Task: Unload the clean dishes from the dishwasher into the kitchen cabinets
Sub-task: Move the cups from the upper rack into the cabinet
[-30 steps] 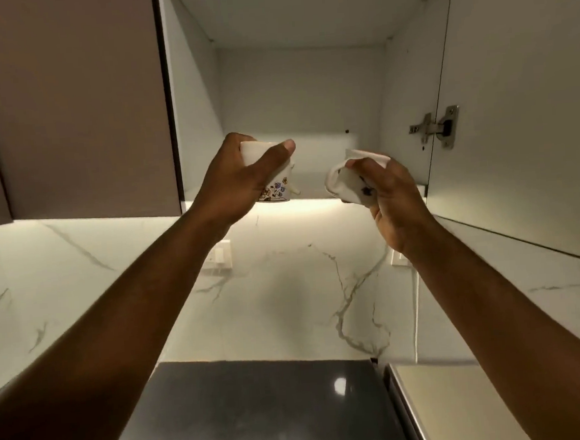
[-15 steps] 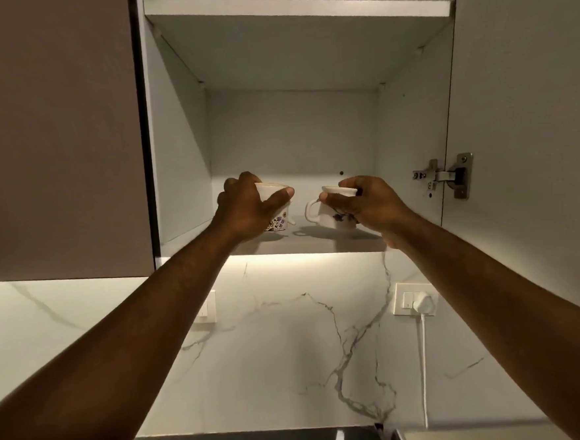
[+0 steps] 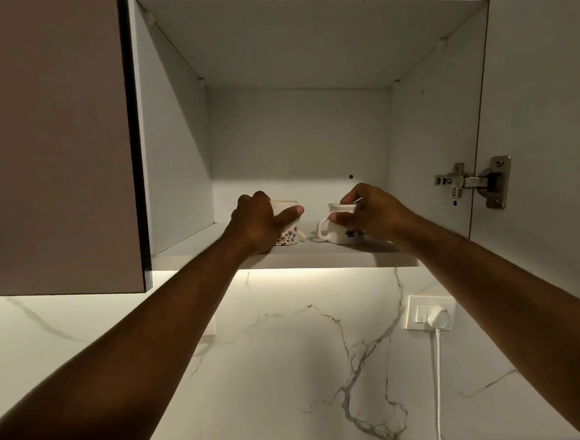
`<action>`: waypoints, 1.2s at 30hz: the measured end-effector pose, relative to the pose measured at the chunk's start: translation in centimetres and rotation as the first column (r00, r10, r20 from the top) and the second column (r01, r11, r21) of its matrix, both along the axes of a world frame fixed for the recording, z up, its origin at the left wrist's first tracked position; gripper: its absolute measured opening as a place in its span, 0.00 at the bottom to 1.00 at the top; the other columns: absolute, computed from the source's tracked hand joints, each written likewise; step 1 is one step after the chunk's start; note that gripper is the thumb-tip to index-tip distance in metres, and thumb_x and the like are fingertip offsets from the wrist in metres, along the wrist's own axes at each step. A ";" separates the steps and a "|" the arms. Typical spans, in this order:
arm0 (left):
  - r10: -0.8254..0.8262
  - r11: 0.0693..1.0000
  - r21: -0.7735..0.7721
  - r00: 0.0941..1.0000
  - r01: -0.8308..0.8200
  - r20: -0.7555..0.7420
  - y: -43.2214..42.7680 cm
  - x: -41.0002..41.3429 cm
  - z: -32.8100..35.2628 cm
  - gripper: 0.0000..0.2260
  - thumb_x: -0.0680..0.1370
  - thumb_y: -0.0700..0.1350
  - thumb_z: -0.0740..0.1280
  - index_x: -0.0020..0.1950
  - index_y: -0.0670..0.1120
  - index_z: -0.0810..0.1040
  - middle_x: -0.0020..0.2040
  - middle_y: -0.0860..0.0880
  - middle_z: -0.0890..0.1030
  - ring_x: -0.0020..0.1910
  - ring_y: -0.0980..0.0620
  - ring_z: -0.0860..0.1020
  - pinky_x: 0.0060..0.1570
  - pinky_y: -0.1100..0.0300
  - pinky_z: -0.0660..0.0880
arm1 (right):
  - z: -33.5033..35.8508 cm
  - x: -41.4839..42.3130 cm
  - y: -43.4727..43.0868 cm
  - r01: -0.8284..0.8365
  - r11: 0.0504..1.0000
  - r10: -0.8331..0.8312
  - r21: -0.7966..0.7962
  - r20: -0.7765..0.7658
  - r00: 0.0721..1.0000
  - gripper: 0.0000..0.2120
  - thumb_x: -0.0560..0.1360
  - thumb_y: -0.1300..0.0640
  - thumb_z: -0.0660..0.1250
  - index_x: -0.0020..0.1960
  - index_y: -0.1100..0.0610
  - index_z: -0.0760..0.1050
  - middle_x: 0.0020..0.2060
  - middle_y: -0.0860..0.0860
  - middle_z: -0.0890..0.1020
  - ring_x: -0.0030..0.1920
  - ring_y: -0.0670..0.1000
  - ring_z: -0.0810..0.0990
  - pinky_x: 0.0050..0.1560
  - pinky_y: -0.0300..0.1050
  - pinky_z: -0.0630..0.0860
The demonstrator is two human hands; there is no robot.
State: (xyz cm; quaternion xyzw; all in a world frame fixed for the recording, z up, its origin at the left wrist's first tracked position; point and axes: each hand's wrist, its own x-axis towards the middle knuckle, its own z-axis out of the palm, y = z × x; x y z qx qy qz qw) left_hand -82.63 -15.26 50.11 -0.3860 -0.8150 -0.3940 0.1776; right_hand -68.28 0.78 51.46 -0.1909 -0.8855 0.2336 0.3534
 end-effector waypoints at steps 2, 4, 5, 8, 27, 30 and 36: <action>-0.039 0.999 -0.010 0.998 0.039 0.042 0.2 -0.5 0.4 0.29 0.74 0.66 0.67 0.56 0.40 0.75 0.53 0.38 0.79 0.47 0.43 0.77 0.41 0.56 0.70 | 0.6 -0.2 0.1 0.065 0.984 -0.076 0.165 0.061 0.995 0.16 0.73 0.47 0.72 0.54 0.56 0.76 0.51 0.52 0.80 0.47 0.49 0.78 0.46 0.43 0.75; -0.056 0.998 -0.041 0.998 0.057 0.030 0.3 -0.6 1.0 0.27 0.74 0.63 0.68 0.56 0.39 0.75 0.52 0.40 0.80 0.44 0.45 0.77 0.39 0.57 0.70 | 1.2 -0.3 0.0 0.099 0.951 -0.129 0.293 0.085 0.988 0.17 0.73 0.49 0.72 0.56 0.60 0.80 0.54 0.56 0.80 0.55 0.54 0.77 0.57 0.50 0.74; -0.047 0.997 -0.061 0.999 0.047 0.000 0.3 -0.6 1.3 0.27 0.75 0.61 0.69 0.59 0.39 0.73 0.53 0.43 0.79 0.46 0.46 0.76 0.41 0.58 0.69 | 1.5 -0.3 -0.2 0.104 0.934 -0.146 0.341 0.099 0.984 0.17 0.73 0.49 0.72 0.55 0.61 0.82 0.54 0.58 0.81 0.57 0.56 0.76 0.59 0.51 0.73; -0.069 0.996 -0.060 0.997 0.067 -0.032 0.6 -0.9 1.8 0.24 0.75 0.57 0.70 0.63 0.44 0.68 0.44 0.48 0.77 0.42 0.49 0.75 0.38 0.59 0.68 | 2.1 -0.7 -0.3 0.107 0.897 -0.191 0.428 0.157 0.969 0.17 0.75 0.50 0.71 0.55 0.62 0.82 0.52 0.60 0.82 0.56 0.57 0.77 0.56 0.49 0.72; 0.089 0.849 -0.405 0.848 -0.339 -0.523 4.9 -6.4 3.0 0.07 0.77 0.42 0.62 0.53 0.41 0.76 0.54 0.43 0.75 0.55 0.40 0.77 0.50 0.51 0.75 | 3.2 -6.3 4.5 0.187 0.903 -0.294 0.388 0.238 0.926 0.17 0.71 0.53 0.75 0.55 0.61 0.78 0.52 0.58 0.82 0.55 0.56 0.79 0.51 0.48 0.78; 0.088 0.817 -0.442 0.838 -0.369 -0.538 5.1 -7.0 2.2 0.11 0.75 0.45 0.66 0.56 0.43 0.74 0.55 0.44 0.72 0.54 0.42 0.77 0.47 0.53 0.73 | 2.5 -6.6 5.1 0.182 0.888 -0.308 0.422 0.253 0.917 0.15 0.73 0.59 0.70 0.59 0.61 0.76 0.56 0.58 0.80 0.57 0.58 0.79 0.53 0.49 0.78; 0.127 0.822 -0.418 0.839 -0.388 -0.530 5.5 -7.5 0.9 0.19 0.77 0.45 0.65 0.65 0.41 0.67 0.60 0.43 0.74 0.57 0.41 0.77 0.52 0.51 0.73 | 1.6 -6.8 5.8 0.105 0.885 -0.270 0.453 0.317 0.909 0.17 0.73 0.55 0.66 0.62 0.53 0.75 0.58 0.54 0.79 0.59 0.57 0.78 0.58 0.50 0.76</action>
